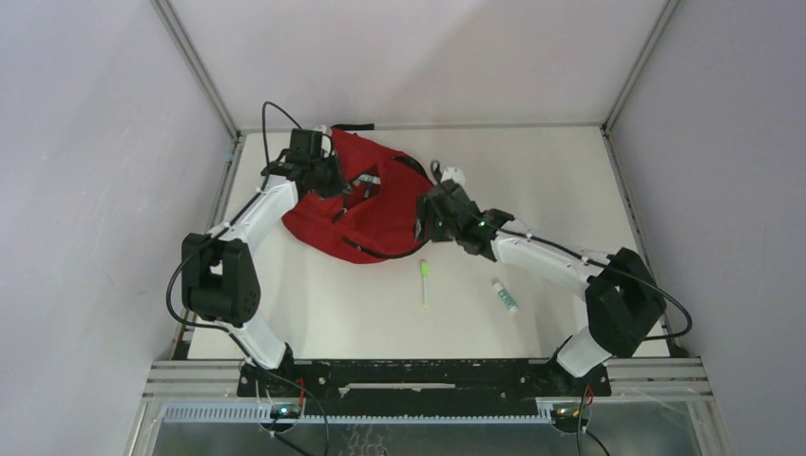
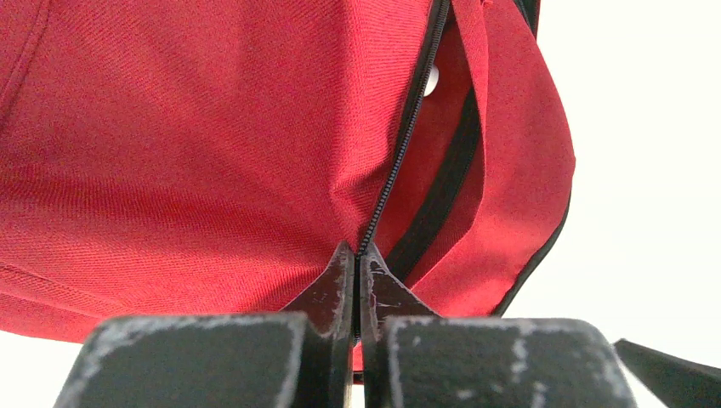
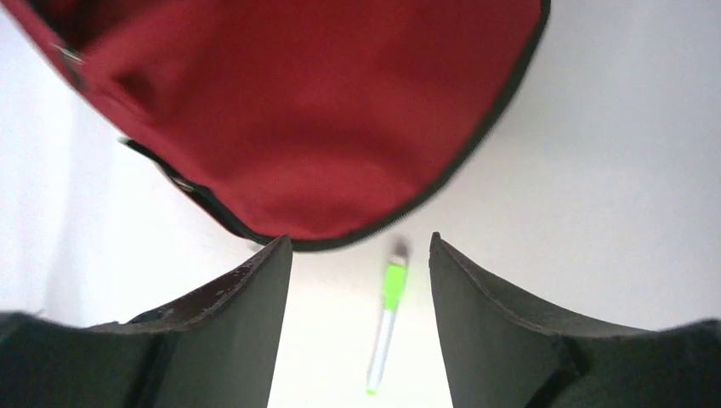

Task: Pack the student bag
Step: Place the stationery in the student bag, then pick up the stationery from the center of the board.

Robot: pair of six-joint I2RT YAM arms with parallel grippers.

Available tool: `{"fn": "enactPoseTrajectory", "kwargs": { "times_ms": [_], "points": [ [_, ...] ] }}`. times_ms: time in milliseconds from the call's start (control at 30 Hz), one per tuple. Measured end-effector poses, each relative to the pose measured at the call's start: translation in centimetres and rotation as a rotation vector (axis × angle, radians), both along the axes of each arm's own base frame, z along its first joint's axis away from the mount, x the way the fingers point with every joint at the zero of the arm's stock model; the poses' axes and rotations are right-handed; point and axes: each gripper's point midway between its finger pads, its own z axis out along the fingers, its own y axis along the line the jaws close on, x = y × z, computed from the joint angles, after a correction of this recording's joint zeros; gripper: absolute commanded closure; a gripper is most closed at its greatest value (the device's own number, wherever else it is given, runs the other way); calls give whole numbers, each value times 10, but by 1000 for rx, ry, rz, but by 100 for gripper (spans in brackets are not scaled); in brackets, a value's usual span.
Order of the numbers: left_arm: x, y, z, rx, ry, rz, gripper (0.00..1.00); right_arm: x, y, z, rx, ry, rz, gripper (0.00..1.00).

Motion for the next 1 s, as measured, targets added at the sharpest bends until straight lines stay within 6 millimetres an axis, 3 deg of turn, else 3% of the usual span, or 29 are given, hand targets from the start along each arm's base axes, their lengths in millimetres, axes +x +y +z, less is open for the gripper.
{"fn": "enactPoseTrajectory", "kwargs": {
  "times_ms": [200, 367, 500, 567, 767, 900, 1000],
  "points": [
    [0, 0, 0, 0, 0, 0, 100, -44, -12, -76, -192, 123, -28, 32],
    [0, 0, 0, 0, 0, 0, 100, -63, 0, -110, -256, 168, -11, 39],
    [0, 0, 0, 0, 0, 0, 100, -66, 3, -134, -276, 200, -23, 48],
    [0, 0, 0, -1, 0, 0, 100, -60, 6, -135, -265, 190, -41, 56],
    [0, 0, 0, -1, 0, 0, 100, -54, 2, -136, -269, 178, -82, 90],
    [0, -1, 0, -4, 1, -3, 100, -55, -6, -133, -299, 164, -97, 97],
    [-1, -2, 1, -11, 2, -10, 100, -56, -10, -116, -293, 141, -92, 97]
  ]
}}
